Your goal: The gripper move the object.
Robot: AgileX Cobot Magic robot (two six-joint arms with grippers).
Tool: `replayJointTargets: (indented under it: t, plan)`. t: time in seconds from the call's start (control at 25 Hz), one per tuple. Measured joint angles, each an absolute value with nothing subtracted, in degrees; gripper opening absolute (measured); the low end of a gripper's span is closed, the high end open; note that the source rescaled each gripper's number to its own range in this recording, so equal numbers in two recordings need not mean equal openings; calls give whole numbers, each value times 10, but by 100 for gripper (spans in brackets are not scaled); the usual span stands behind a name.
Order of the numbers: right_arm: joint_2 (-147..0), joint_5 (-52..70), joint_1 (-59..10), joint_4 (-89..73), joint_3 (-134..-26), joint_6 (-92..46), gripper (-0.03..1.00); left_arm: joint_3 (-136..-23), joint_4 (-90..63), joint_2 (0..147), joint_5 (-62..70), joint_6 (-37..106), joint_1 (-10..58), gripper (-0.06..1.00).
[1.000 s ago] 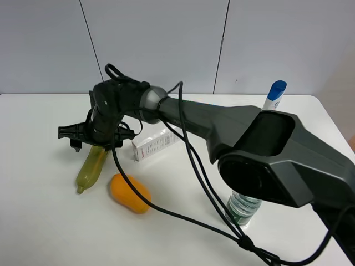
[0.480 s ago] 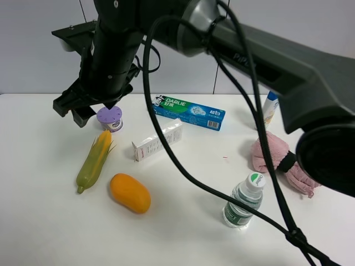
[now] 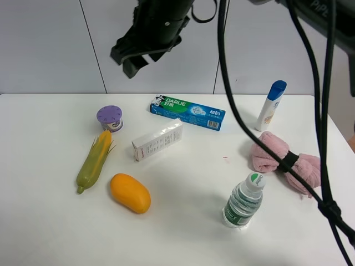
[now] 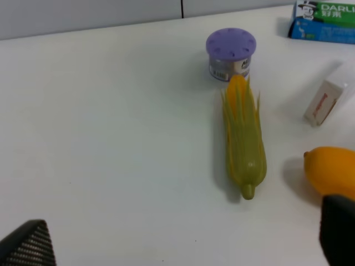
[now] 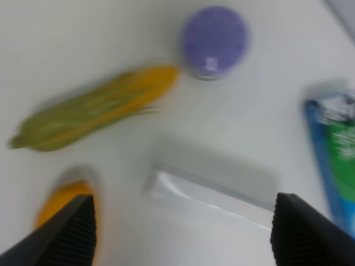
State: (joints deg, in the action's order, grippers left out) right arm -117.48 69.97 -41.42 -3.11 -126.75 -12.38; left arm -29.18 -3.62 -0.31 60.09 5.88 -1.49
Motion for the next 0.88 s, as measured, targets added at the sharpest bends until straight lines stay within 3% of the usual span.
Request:
replayJointTargets:
  t: [0.48, 0.88]
  plan:
    - [-1172, 700, -218, -24, -1267, -124, 35, -292, -36, -3, 601, 59, -15, 100]
    - [-1148, 700, -153, 49, -1243, -95, 35, -292, -36, -3, 601, 59, -15, 100]
